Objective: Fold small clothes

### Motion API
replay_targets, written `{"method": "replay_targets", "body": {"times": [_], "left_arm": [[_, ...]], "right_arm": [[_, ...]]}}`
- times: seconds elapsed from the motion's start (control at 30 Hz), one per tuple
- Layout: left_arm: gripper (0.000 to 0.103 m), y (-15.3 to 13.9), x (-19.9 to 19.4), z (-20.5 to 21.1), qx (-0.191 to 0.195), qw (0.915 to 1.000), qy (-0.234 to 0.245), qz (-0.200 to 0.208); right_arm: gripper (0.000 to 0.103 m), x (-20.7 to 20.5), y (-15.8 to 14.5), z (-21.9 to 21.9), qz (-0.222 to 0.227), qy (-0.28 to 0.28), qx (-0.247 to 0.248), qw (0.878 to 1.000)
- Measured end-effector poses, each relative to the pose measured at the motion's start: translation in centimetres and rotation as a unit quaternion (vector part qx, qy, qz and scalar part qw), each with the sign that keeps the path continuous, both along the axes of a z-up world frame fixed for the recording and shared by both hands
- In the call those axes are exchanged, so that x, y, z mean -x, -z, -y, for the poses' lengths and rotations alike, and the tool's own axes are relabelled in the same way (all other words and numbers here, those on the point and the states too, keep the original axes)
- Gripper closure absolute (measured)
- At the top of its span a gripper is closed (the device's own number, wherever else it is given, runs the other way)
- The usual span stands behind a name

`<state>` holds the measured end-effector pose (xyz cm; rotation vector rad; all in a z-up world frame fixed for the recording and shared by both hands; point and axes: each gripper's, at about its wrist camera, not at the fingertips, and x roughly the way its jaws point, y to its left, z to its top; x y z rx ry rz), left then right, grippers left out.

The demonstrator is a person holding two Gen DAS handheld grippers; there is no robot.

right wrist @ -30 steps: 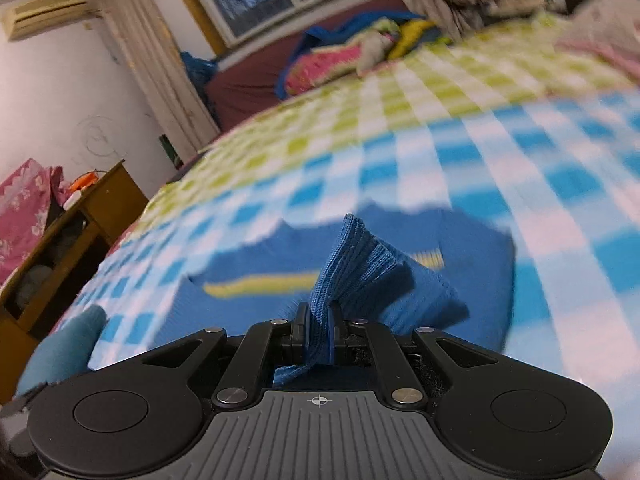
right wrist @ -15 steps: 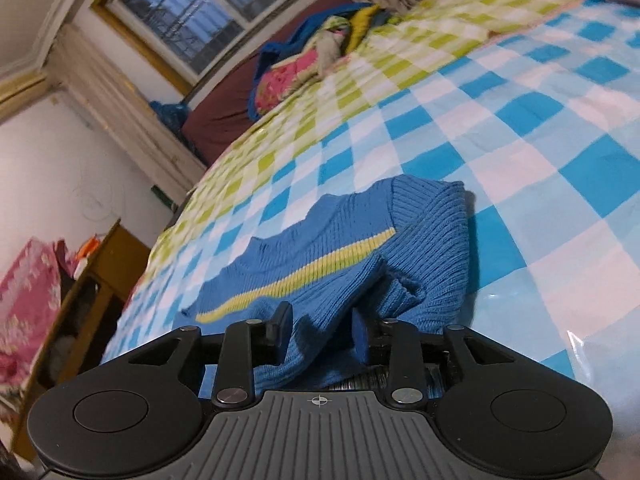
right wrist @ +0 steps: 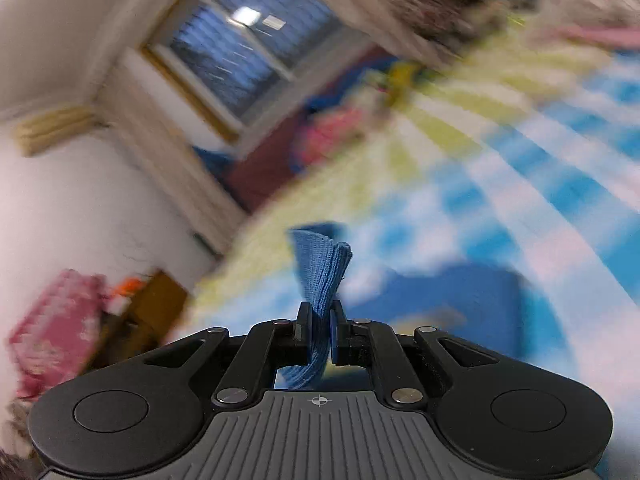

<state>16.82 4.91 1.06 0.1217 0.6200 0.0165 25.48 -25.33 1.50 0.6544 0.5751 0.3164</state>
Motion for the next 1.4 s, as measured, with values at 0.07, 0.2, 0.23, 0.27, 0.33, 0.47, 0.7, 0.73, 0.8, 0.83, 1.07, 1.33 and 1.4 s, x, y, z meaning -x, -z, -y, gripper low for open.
{"method": "replay_targets", "body": {"times": [0.07,0.2,0.23,0.27,0.33,0.47,0.7,0.73,0.8,0.83,1.07,1.33,1.4], "left_arm": [[0.028,0.3,0.2,0.1,-0.005,1.0,0.0,-0.007],[0.028,0.3,-0.1,0.3,-0.019,0.9998,0.001,-0.01],[0.028,0.2,-0.2,0.3,-0.019,0.9998,0.0,-0.009],[0.028,0.0,-0.3,0.4,-0.018,0.9998,-0.001,-0.006],[0.028,-0.3,-0.6,0.5,-0.019,0.9998,-0.003,0.001],[0.028,-0.7,-1.8,1.1,-0.024,0.9996,-0.007,0.013],[0.028,-0.2,-4.7,1.3,-0.01,0.9995,-0.026,0.015],[0.028,-0.2,-5.1,1.1,-0.004,0.9995,-0.029,0.013],[0.028,0.0,-5.5,0.9,0.004,0.9993,-0.034,0.012],[0.028,0.0,-5.8,0.9,0.006,0.9993,-0.034,0.013],[0.028,0.2,-7.7,1.3,0.004,0.9995,-0.03,0.01],[0.022,2.4,-7.5,-0.7,-0.01,0.9981,-0.056,-0.026],[0.022,2.2,-7.2,-1.1,-0.006,0.9976,-0.064,-0.026]], "right_arm": [[0.093,-0.5,2.8,0.6,-0.068,0.023,0.02,0.997],[0.089,0.4,4.2,1.2,-0.072,0.023,0.015,0.997],[0.089,0.6,3.8,1.1,-0.068,0.022,0.022,0.997],[0.089,0.8,3.5,1.1,-0.062,0.025,0.028,0.997],[0.089,1.3,2.8,1.0,-0.049,0.028,0.036,0.998],[0.089,1.7,1.9,0.6,-0.032,0.025,0.048,0.998],[0.087,1.1,2.1,1.1,-0.052,0.046,0.091,0.993],[0.086,1.3,1.8,1.2,-0.051,0.055,0.099,0.992],[0.085,1.8,1.2,1.5,-0.041,0.076,0.119,0.989],[0.085,2.0,0.8,1.6,-0.032,0.083,0.127,0.988],[0.085,0.0,-0.7,-3.0,0.016,-0.01,0.184,0.983],[0.088,-2.3,2.2,-5.1,-0.037,-0.055,0.225,0.972],[0.087,-1.9,2.3,-4.6,-0.033,-0.055,0.227,0.972]]}}
